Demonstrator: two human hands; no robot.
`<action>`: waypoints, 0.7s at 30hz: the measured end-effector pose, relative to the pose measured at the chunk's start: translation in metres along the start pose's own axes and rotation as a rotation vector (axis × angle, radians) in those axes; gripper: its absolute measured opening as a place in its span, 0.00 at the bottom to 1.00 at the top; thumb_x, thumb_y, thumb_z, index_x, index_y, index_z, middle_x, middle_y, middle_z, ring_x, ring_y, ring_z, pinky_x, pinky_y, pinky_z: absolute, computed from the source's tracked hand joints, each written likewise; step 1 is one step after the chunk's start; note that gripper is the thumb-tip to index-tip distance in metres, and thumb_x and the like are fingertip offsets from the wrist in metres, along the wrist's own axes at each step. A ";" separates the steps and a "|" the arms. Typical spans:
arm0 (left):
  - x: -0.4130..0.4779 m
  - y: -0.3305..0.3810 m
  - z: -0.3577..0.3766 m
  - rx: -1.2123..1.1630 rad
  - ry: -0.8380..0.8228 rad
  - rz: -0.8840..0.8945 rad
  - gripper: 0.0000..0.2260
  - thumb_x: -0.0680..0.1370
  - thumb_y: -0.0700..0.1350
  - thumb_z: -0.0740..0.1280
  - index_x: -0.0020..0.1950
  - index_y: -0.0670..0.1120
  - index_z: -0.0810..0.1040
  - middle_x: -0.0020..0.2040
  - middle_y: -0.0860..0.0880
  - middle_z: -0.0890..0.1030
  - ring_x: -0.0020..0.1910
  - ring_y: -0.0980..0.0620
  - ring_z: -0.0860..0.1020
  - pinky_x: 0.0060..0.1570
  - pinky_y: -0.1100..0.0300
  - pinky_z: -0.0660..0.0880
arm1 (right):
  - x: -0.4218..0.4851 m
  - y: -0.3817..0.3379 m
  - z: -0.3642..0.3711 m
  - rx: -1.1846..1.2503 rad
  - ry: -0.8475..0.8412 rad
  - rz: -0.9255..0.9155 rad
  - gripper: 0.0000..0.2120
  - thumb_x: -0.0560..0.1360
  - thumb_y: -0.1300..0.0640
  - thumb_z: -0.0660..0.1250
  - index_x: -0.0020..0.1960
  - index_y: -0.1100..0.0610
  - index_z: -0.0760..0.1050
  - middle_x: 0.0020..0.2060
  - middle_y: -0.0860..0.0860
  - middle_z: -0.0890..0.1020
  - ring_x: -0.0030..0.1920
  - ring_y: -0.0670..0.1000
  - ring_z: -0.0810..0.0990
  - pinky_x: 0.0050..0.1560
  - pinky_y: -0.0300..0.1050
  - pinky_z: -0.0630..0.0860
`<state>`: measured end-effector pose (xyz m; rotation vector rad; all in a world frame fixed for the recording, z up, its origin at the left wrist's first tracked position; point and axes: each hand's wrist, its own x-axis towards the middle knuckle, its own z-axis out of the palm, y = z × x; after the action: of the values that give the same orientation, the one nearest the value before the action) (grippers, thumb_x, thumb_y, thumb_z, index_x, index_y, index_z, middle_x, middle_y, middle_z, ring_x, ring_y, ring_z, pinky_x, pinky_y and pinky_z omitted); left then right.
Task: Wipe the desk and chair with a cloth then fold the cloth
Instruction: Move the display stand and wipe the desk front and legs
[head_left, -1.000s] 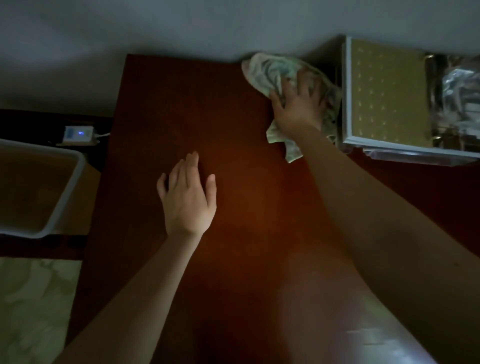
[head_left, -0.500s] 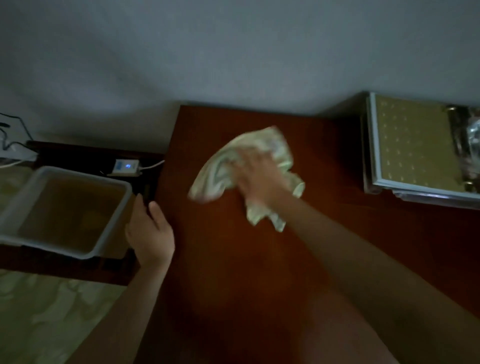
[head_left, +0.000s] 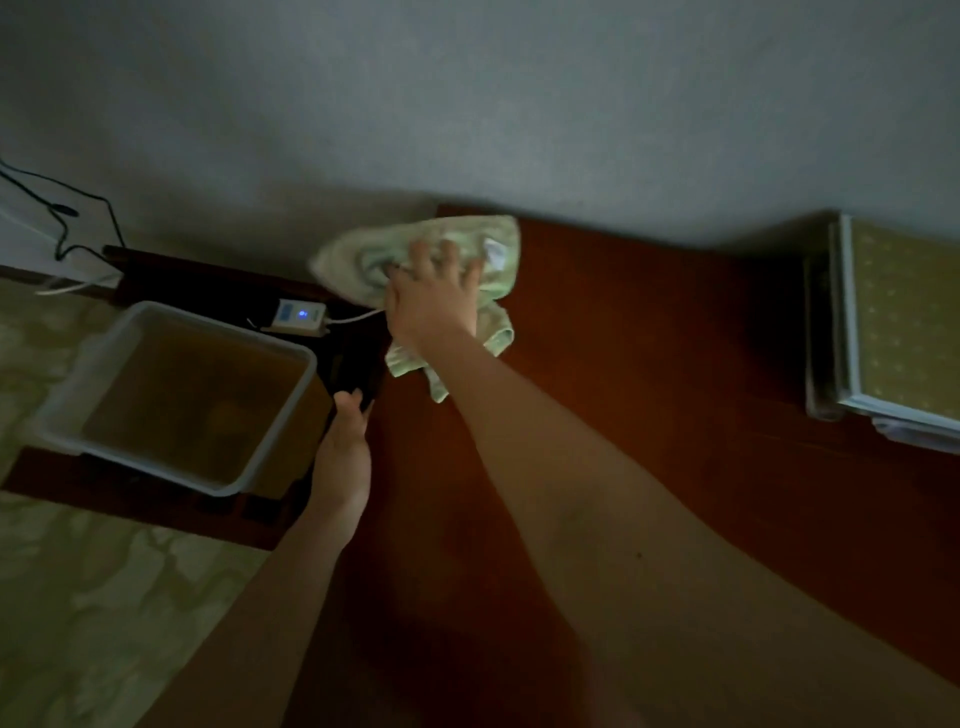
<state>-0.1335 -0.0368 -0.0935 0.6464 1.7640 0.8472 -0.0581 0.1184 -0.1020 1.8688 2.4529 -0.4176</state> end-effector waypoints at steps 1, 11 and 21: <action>0.000 -0.002 0.000 0.026 -0.009 0.011 0.29 0.79 0.62 0.41 0.77 0.51 0.58 0.75 0.50 0.62 0.75 0.50 0.59 0.71 0.53 0.53 | -0.001 0.003 -0.001 0.009 -0.019 -0.049 0.22 0.81 0.47 0.47 0.75 0.44 0.58 0.77 0.51 0.53 0.76 0.61 0.45 0.71 0.66 0.42; -0.013 -0.010 0.000 0.308 -0.086 0.071 0.26 0.82 0.58 0.44 0.77 0.47 0.57 0.76 0.48 0.60 0.75 0.48 0.59 0.71 0.53 0.55 | -0.078 0.190 -0.019 0.158 0.137 0.651 0.24 0.81 0.44 0.44 0.76 0.42 0.51 0.77 0.51 0.50 0.76 0.59 0.47 0.72 0.61 0.40; -0.029 -0.012 0.012 0.746 0.070 0.095 0.31 0.81 0.60 0.46 0.77 0.42 0.51 0.77 0.40 0.53 0.75 0.41 0.55 0.72 0.42 0.56 | -0.252 0.151 0.020 0.106 -0.019 0.437 0.28 0.75 0.38 0.35 0.75 0.38 0.51 0.77 0.48 0.52 0.77 0.56 0.47 0.72 0.59 0.40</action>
<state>-0.1134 -0.0629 -0.0888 1.1964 2.1244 0.2430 0.1523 -0.0866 -0.1036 2.3451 1.9577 -0.5422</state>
